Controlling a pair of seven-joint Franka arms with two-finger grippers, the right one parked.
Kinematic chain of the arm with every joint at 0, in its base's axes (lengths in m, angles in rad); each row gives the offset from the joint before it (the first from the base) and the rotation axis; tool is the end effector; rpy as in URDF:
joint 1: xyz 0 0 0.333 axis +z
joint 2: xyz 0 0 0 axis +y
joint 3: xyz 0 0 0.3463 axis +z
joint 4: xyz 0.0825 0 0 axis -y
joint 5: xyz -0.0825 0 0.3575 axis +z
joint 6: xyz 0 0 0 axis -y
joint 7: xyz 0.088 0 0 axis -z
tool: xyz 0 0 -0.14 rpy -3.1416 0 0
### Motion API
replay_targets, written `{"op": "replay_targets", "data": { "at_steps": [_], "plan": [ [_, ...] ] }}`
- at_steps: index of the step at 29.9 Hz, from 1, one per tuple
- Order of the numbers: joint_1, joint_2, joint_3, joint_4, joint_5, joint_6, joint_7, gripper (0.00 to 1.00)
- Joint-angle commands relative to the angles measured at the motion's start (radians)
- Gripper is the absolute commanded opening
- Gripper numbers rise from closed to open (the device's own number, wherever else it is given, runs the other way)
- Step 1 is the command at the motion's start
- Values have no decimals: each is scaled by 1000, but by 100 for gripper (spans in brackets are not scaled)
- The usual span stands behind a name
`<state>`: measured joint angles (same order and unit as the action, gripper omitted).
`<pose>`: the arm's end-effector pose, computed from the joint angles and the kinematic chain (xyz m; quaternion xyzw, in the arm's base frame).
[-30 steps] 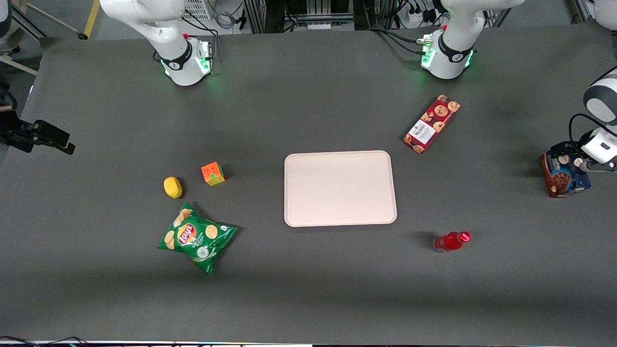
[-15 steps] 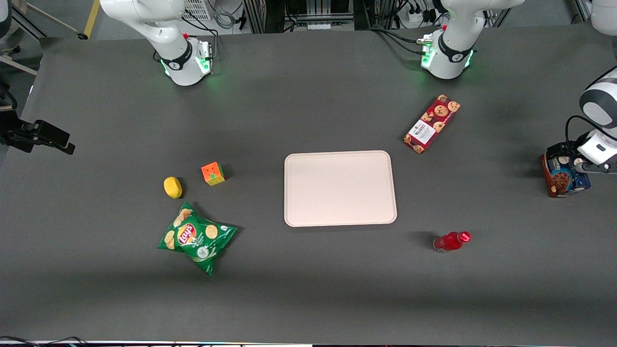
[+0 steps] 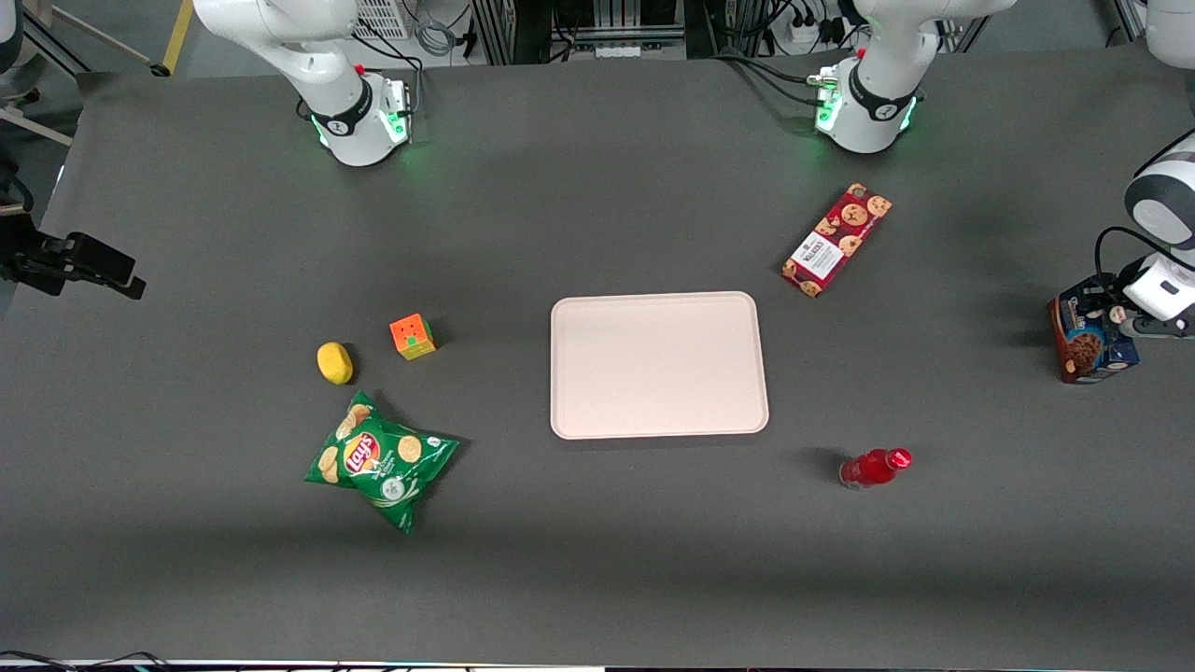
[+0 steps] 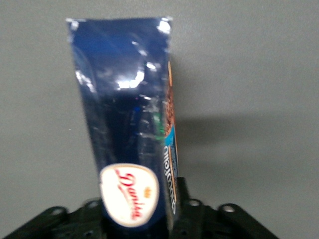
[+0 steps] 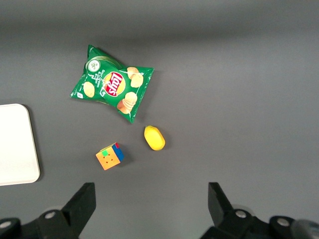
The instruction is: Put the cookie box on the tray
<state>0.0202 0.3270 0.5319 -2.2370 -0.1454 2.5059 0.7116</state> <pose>0.4586 0.2800 0.2587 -0.9987 0.0322 0.0250 0.0300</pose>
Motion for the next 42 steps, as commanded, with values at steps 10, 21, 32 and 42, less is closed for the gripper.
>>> {"op": "replay_targets", "data": {
  "at_steps": [10,21,32,42],
  "plan": [
    [-11,-54,6,260,-3,-395,52,0],
    [-3,-121,14,502,122,-726,52,0],
    [1,-124,29,708,162,-950,51,0],
    [-22,-140,-33,732,148,-1078,-78,0]
  ]
}}
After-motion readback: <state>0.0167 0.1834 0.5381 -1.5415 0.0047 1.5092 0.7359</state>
